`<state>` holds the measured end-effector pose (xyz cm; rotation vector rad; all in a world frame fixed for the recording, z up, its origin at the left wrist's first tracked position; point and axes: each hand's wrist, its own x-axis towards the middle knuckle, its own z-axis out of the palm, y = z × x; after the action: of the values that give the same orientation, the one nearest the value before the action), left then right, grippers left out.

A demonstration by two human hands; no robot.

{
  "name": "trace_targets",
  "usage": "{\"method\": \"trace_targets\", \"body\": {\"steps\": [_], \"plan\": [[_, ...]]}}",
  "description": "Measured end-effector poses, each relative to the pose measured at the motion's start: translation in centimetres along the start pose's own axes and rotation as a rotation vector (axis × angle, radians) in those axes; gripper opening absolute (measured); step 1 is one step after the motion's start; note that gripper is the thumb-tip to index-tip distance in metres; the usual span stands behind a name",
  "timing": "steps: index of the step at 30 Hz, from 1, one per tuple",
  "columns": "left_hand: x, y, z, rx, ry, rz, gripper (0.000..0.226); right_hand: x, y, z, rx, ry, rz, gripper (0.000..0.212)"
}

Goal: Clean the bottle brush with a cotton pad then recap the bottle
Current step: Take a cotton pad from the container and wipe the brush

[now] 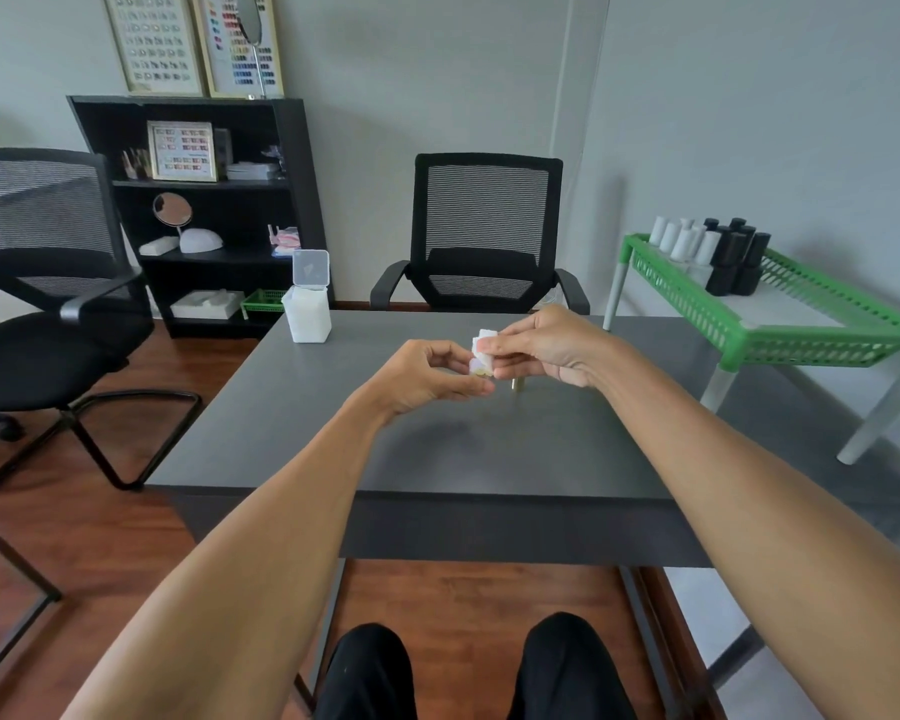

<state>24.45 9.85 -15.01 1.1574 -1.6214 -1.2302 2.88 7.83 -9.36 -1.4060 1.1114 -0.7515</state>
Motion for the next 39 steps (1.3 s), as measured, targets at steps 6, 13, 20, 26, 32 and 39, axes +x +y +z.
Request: {"method": "trace_targets", "body": {"steps": [6, 13, 20, 26, 32, 39], "plan": [[-0.15, -0.06, -0.2, 0.001, 0.01, 0.003, 0.037, -0.12, 0.08, -0.54, 0.078, -0.06, 0.032, 0.015], [-0.19, 0.06, 0.06, 0.046, 0.003, -0.004, 0.033, -0.06, 0.84, 0.05, 0.065, -0.015, 0.018, 0.022], [-0.3, 0.23, 0.05, 0.014, 0.006, -0.005, 0.026, -0.29, 0.63, -0.41, 0.141, -0.058, 0.059, 0.013], [-0.04, 0.56, 0.23, 0.066, 0.009, 0.002, 0.027, -0.22, 0.72, 0.04, 0.057, -0.015, 0.022, 0.031], [-0.3, 0.35, 0.0, 0.029, 0.02, 0.008, 0.026, -0.34, 0.47, -0.11, 0.137, -0.036, 0.046, 0.02], [-0.18, 0.37, -0.14, 0.047, 0.015, 0.02, 0.025, -0.59, 0.09, 0.34, 0.139, -0.02, 0.057, 0.016]]}}
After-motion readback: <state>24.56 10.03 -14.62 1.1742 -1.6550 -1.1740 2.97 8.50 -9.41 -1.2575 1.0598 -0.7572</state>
